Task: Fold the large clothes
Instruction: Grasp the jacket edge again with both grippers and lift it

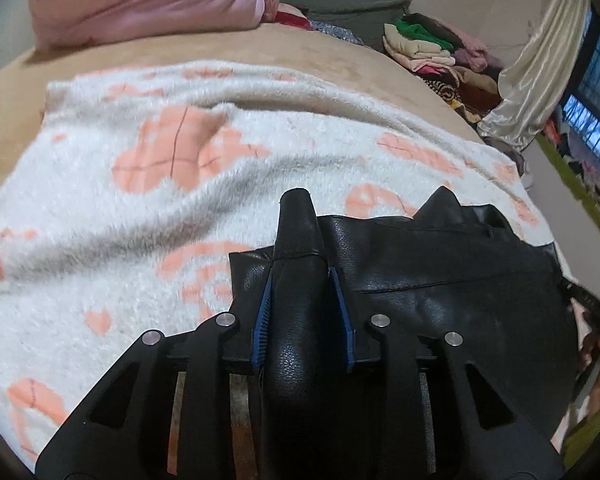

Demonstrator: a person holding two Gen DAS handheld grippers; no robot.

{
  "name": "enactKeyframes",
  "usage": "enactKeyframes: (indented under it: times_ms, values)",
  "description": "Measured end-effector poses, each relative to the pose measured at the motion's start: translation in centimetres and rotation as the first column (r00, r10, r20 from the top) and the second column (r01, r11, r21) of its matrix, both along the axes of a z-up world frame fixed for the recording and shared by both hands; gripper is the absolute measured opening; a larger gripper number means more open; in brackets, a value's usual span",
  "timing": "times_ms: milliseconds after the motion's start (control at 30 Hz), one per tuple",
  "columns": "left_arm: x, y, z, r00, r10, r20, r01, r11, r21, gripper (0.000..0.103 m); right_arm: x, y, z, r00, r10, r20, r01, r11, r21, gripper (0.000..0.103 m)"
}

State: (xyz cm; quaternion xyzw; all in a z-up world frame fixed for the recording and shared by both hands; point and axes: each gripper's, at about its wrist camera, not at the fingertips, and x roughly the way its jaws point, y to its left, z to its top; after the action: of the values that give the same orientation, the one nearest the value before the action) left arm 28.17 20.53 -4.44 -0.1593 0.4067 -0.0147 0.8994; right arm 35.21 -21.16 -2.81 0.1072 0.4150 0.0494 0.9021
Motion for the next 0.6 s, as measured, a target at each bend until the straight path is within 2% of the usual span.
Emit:
enactKeyframes:
  times_ms: [300, 367, 500, 567, 600]
  values:
    - [-0.8, -0.2, 0.7, 1.000, 0.021, 0.017, -0.021, 0.999, 0.034, 0.031, -0.1, -0.6, -0.5, 1.000, -0.001, -0.016, 0.002, 0.999, 0.032, 0.018]
    - [-0.8, -0.4, 0.9, 1.000, 0.025, 0.015, -0.026, 0.998, 0.052, 0.033, -0.2, -0.8, -0.4, 1.000, -0.005, -0.018, 0.006, 0.999, 0.041, 0.022]
    - [-1.1, -0.5, 1.3, 0.999, 0.040, 0.014, -0.041, 0.995, 0.089, 0.044, -0.4, -1.5, -0.4, 0.999, -0.020, -0.032, 0.022, 0.997, 0.075, 0.029]
    - [-1.2, -0.5, 1.3, 0.999, 0.045, 0.013, -0.046, 0.994, 0.098, 0.047, -0.6, -1.8, -0.4, 0.999, -0.030, -0.041, 0.034, 0.995, 0.091, 0.039]
    - [-1.3, -0.5, 1.4, 0.999, 0.047, 0.014, -0.049, 0.993, 0.106, 0.049, -0.7, -2.0, -0.4, 0.997, -0.049, -0.052, 0.054, 0.995, 0.084, 0.053]
